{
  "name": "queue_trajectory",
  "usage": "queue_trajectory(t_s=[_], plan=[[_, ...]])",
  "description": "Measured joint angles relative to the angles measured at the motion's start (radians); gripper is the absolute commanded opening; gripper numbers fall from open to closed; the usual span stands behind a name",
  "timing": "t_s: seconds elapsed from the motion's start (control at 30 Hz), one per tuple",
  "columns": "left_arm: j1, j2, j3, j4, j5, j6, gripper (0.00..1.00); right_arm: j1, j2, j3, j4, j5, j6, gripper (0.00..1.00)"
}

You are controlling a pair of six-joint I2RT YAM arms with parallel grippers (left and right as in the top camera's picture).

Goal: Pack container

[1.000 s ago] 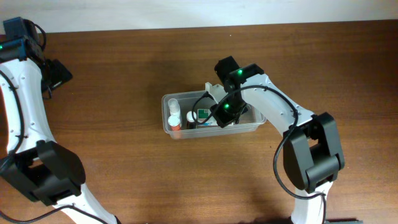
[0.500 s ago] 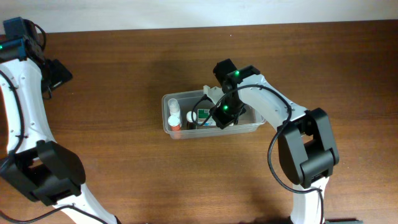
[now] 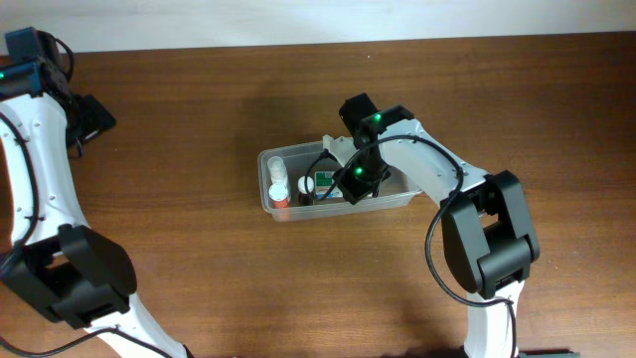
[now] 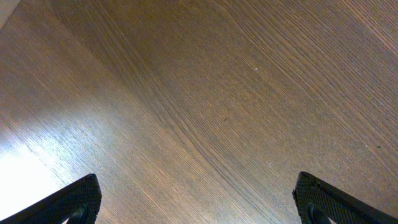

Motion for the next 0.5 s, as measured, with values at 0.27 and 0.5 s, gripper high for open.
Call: queue_trajectory(t_s=[0.27,0.5], plan=[[0.0,0.0,0.0,0.0,0.0,0.0,1.0,0.0,0.0,0.0,0.003,0.004,-0.003,0.04],[0.0,0.0,0.0,0.0,0.0,0.0,0.99,0.0,0.0,0.0,0.005,0.011,-0.006,0.05]])
